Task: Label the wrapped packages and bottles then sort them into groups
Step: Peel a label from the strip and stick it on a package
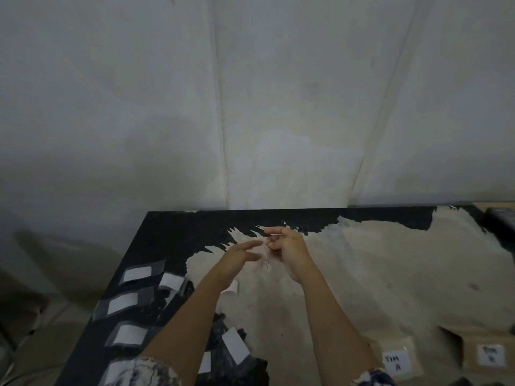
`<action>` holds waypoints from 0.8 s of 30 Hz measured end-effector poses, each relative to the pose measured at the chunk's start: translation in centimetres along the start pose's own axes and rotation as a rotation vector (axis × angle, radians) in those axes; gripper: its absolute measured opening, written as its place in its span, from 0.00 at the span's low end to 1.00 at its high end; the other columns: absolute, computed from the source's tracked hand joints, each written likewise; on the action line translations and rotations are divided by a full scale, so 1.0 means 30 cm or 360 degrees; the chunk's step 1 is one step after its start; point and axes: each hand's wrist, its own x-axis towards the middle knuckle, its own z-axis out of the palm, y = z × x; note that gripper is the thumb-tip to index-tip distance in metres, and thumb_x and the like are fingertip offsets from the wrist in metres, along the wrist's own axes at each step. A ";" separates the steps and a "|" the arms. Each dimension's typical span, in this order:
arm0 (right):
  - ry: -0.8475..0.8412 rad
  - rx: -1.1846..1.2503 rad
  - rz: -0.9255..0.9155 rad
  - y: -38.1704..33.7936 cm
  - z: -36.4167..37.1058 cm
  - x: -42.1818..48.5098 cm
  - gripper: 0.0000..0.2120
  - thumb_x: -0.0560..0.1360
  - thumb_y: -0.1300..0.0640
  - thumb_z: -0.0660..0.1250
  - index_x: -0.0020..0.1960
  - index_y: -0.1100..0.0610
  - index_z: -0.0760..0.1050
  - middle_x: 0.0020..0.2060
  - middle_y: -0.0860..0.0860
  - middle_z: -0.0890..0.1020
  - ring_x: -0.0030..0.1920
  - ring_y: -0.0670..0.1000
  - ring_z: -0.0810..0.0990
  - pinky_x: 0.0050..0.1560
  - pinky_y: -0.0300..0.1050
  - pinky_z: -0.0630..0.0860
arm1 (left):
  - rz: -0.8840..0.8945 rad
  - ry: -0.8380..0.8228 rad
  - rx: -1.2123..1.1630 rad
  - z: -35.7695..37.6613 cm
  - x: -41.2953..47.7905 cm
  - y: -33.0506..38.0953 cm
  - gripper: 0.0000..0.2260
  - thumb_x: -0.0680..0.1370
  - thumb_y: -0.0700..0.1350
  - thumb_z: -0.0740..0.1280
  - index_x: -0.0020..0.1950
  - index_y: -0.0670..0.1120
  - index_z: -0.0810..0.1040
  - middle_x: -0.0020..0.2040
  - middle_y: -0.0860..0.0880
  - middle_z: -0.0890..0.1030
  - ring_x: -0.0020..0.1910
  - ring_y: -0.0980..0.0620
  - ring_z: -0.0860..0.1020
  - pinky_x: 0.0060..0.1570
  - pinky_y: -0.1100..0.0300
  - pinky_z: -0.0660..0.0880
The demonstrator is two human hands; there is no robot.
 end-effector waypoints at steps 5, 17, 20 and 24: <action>0.0041 -0.0073 -0.0036 -0.014 -0.015 -0.005 0.20 0.69 0.77 0.58 0.59 0.67 0.74 0.33 0.56 0.79 0.32 0.50 0.76 0.35 0.38 0.72 | 0.0070 -0.0228 -0.0411 0.023 -0.008 0.006 0.12 0.78 0.41 0.64 0.60 0.42 0.77 0.50 0.46 0.80 0.48 0.50 0.77 0.49 0.56 0.70; 0.0070 -0.0260 0.0231 0.120 0.069 -0.057 0.24 0.73 0.42 0.68 0.59 0.59 0.74 0.50 0.53 0.82 0.45 0.51 0.82 0.42 0.44 0.81 | -0.0234 0.0308 -0.1145 0.078 -0.004 0.044 0.08 0.78 0.43 0.64 0.56 0.44 0.76 0.45 0.45 0.79 0.44 0.49 0.76 0.41 0.56 0.74; 0.0115 -0.0028 0.0286 0.119 0.055 -0.071 0.13 0.75 0.55 0.68 0.55 0.62 0.76 0.47 0.56 0.82 0.43 0.54 0.82 0.43 0.45 0.81 | -0.0282 0.0325 -0.1270 0.083 -0.009 0.064 0.09 0.78 0.43 0.65 0.58 0.46 0.76 0.44 0.47 0.78 0.42 0.50 0.76 0.37 0.57 0.71; 0.0111 0.0158 0.0350 0.114 0.034 -0.095 0.07 0.74 0.63 0.68 0.52 0.62 0.76 0.45 0.58 0.82 0.43 0.55 0.81 0.43 0.47 0.80 | -0.0285 0.0424 -0.1289 0.080 -0.022 0.060 0.05 0.78 0.42 0.64 0.54 0.46 0.75 0.44 0.45 0.79 0.42 0.50 0.77 0.37 0.57 0.73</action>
